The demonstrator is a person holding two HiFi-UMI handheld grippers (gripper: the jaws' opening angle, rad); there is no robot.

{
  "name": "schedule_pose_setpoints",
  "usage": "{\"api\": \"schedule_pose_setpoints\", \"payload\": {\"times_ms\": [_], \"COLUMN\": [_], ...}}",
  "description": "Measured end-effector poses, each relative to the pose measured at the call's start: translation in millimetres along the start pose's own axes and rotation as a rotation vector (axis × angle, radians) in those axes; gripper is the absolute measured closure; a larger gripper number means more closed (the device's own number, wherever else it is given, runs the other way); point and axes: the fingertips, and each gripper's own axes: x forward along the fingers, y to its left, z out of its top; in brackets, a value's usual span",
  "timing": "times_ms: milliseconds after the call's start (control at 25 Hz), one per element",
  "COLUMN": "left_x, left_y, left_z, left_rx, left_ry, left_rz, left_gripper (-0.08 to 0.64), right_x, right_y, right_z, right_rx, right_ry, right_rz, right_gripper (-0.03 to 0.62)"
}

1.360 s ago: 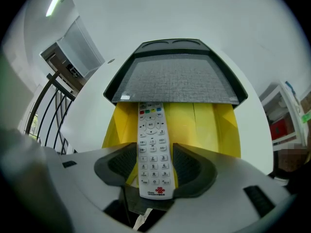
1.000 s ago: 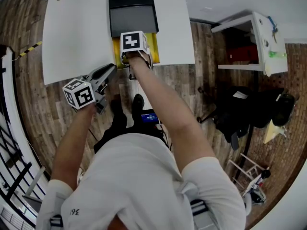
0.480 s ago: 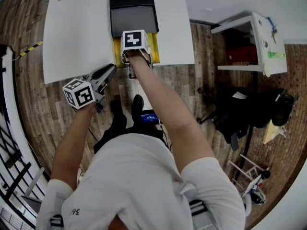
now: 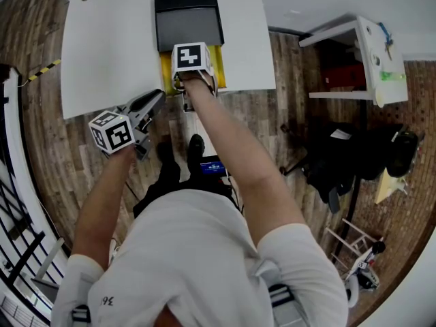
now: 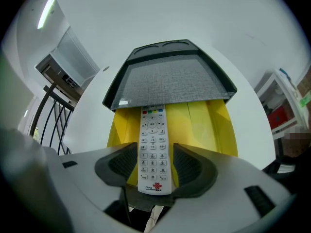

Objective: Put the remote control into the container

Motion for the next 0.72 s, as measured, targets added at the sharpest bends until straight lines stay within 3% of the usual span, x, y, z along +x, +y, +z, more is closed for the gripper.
{"api": "schedule_pose_setpoints", "payload": {"times_ms": [360,480,720], "left_x": [-3,-5,-14], "left_y": [-11,-21,-58], "left_z": [28,52,78], "left_rx": [0.040,0.067,0.126], "left_ry": [-0.041,-0.074,-0.131], "left_rz": [0.003,-0.009,-0.054], "left_gripper": [0.509,0.511,0.512], "right_x": [-36,-63,-133], "right_y": [-6,-5,-7], "right_z": [15,40,54], "right_rx": [-0.003,-0.030,-0.071], "right_ry": [-0.110,-0.216,-0.364], "right_rz": [0.017,0.047,0.084], "right_gripper": [0.371,0.373,0.542]}}
